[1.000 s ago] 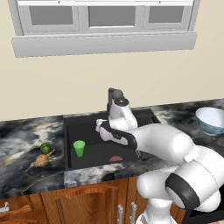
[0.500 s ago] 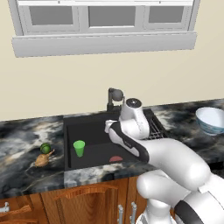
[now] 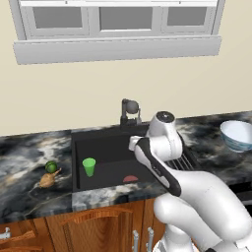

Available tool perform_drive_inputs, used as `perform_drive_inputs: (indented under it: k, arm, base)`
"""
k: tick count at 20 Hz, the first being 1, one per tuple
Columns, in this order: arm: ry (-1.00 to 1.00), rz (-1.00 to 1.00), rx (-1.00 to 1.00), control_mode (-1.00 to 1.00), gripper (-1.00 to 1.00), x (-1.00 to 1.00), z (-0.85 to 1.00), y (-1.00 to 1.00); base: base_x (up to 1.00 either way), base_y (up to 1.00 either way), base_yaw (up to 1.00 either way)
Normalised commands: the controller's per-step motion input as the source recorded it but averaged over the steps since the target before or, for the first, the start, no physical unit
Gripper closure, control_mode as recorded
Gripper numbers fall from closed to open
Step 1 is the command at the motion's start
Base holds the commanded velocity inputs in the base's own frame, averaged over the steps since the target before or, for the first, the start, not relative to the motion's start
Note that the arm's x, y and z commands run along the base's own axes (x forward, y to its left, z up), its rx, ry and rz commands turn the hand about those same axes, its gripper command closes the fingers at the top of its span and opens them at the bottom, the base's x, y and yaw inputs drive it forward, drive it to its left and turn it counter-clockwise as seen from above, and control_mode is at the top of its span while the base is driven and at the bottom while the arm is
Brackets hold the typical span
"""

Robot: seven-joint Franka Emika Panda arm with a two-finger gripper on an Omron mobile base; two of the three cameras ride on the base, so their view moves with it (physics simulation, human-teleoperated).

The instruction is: Remove the onion and avocado from the sink. Then move the bowl and cup from the counter to the sink for washing.

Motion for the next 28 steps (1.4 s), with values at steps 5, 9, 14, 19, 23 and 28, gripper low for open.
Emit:
perform_drive_inputs:
  k: [5, 9, 14, 19, 23, 28]
  arm:
    - [0.00, -0.05, 0.00, -1.00, -1.00, -0.19, 0.13, -0.33]
    - [0.00, -0.02, 0.00, -1.00, -1.00, -0.16, 0.15, -0.34]
    - [0.00, 0.00, 0.00, -1.00, -1.00, -0.12, 0.17, -0.34]
    - [0.00, 0.00, 0.00, -1.00, -1.00, -0.15, 0.21, -0.33]
    - [0.00, 0.01, 0.00, -1.00, -1.00, -0.16, 0.21, -0.34]
    - [0.00, 0.05, -0.03, -1.00, -1.00, -0.19, 0.22, -0.33]
  base:
    - [0.00, 0.00, 0.00]
    - [0.00, 0.00, 0.00]
    - [0.00, 0.00, 0.00]
    - [0.00, 0.00, 0.00]
    - [0.00, 0.00, 0.00]
    - [0.00, 0.00, 0.00]
